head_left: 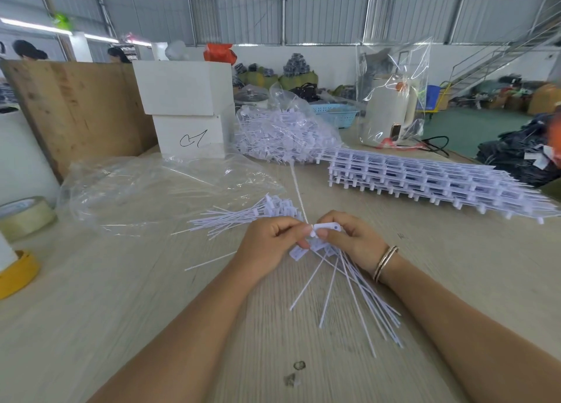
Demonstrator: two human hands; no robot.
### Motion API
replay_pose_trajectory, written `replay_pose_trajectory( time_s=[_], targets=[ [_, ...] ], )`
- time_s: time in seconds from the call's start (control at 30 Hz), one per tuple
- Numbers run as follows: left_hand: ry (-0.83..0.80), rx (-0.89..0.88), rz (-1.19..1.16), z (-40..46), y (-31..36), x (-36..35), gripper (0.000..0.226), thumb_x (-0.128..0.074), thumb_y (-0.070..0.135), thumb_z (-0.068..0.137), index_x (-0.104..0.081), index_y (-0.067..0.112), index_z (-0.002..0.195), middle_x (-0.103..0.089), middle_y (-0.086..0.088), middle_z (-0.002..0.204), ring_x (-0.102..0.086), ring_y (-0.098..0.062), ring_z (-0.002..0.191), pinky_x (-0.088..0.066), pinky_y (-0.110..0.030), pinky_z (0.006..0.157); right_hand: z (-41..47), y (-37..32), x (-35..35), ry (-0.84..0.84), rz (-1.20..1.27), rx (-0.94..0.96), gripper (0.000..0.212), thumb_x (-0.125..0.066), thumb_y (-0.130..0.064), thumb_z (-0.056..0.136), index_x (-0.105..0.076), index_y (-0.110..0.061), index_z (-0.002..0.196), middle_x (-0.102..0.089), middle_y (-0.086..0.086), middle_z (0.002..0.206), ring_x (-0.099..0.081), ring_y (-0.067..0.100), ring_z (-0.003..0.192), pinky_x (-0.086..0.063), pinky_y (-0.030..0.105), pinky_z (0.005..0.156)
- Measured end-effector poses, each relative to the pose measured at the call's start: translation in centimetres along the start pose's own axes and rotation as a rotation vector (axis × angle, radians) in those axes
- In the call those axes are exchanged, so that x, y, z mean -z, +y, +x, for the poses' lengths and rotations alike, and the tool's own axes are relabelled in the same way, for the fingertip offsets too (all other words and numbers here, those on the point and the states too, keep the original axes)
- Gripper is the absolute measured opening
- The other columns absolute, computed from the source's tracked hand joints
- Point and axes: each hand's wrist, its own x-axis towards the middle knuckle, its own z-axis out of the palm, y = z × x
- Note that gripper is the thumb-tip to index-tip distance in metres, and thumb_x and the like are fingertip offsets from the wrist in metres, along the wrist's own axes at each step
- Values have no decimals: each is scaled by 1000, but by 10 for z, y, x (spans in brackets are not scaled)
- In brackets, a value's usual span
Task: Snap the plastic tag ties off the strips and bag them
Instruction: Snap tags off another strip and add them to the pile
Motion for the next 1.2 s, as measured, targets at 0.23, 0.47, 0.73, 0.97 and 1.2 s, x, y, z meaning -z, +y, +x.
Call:
replay_pose_trajectory(
  time_s=[0.23,0.47,0.73,0.97,1.2],
  targets=[
    [-26,52,-162,-1,4,-5,25,-57,26,91,-73,34,72,-72,7,70,-66,-1,75,-44,-6,72,-1,-5,-3,6,449,-54,8,-62,-11,80,-60,-6,74,-56,11,80,-51,23,77,-40,35,76],
    [219,126,-331,6,-7,23,20,-60,23,88,-72,25,73,-62,10,61,-57,1,58,-43,-8,59,4,5,14,217,378,-195,20,-58,-10,84,-63,-18,66,-62,-5,71,-58,9,72,-41,29,78],
    [60,-273,473,10,-26,12,22,-66,17,87,-72,25,106,-68,8,90,-51,-6,89,-34,-17,82,6,3,4,44,-428,-279,19,-57,-43,88,-57,-41,106,-52,-12,117,-39,10,114,-26,36,102],
    [62,-208,815,10,-22,-1,29,-59,28,89,-62,38,116,-47,14,129,-36,-9,125,-10,-26,97,0,-1,7,327,-276,-224,16,-54,-33,92,-55,-29,107,-55,-10,98,-53,16,97,-41,46,95],
    [-75,40,935,-6,7,6,35,-39,39,89,-44,18,61,-45,6,55,-47,-14,53,-32,-24,51,-16,-18,37,-174,-939,-485,39,-33,-42,96,-50,-23,66,-56,-5,73,-53,15,73,-32,32,79]
  ],
)
